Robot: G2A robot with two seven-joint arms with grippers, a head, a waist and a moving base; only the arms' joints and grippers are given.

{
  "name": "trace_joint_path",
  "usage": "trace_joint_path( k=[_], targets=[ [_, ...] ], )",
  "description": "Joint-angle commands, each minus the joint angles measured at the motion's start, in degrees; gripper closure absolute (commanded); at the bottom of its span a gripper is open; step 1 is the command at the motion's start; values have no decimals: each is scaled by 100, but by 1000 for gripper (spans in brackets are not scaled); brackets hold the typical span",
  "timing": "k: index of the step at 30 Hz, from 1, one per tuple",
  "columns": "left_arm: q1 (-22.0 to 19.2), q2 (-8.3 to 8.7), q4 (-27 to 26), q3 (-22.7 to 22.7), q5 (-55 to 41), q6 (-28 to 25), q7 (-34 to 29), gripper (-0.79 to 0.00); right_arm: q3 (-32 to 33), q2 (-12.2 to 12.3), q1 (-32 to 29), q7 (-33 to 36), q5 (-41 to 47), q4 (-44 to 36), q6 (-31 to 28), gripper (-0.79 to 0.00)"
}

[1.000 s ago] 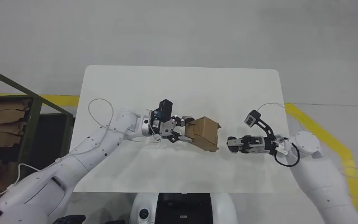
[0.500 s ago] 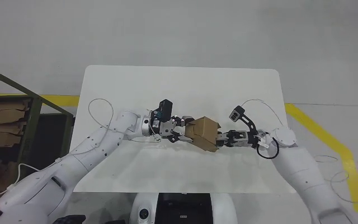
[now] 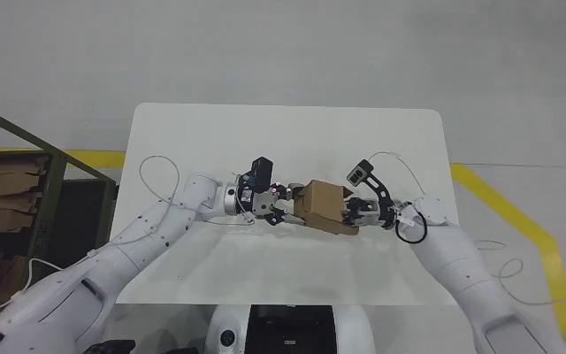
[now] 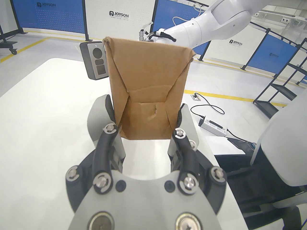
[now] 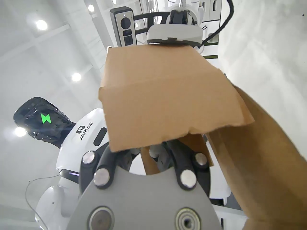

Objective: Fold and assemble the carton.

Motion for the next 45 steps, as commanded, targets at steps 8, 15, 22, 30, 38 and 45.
trace_joint_path(
  k=[8, 15, 22, 30, 38, 45],
  targets=[
    [0, 0, 0, 0, 0, 0, 0, -305, -66, -142, 128, 29, -198, 100, 29, 0],
    [0, 0, 0, 0, 0, 0, 0, -785, -45, -241, 143, 122, -74, 88, 122, 0],
    [0, 0, 0, 0, 0, 0, 0, -785, 54, -328, 110, 226, 66, 84, 225, 0],
    [0, 0, 0, 0, 0, 0, 0, -785, 179, -374, 119, 191, -149, 143, 190, 0],
    [0, 0, 0, 0, 0, 0, 0, -785, 243, -383, 139, 150, -581, 178, 149, 0],
    [0, 0, 0, 0, 0, 0, 0, -785, 218, -402, 195, 102, -854, 243, 102, 0]
  ],
)
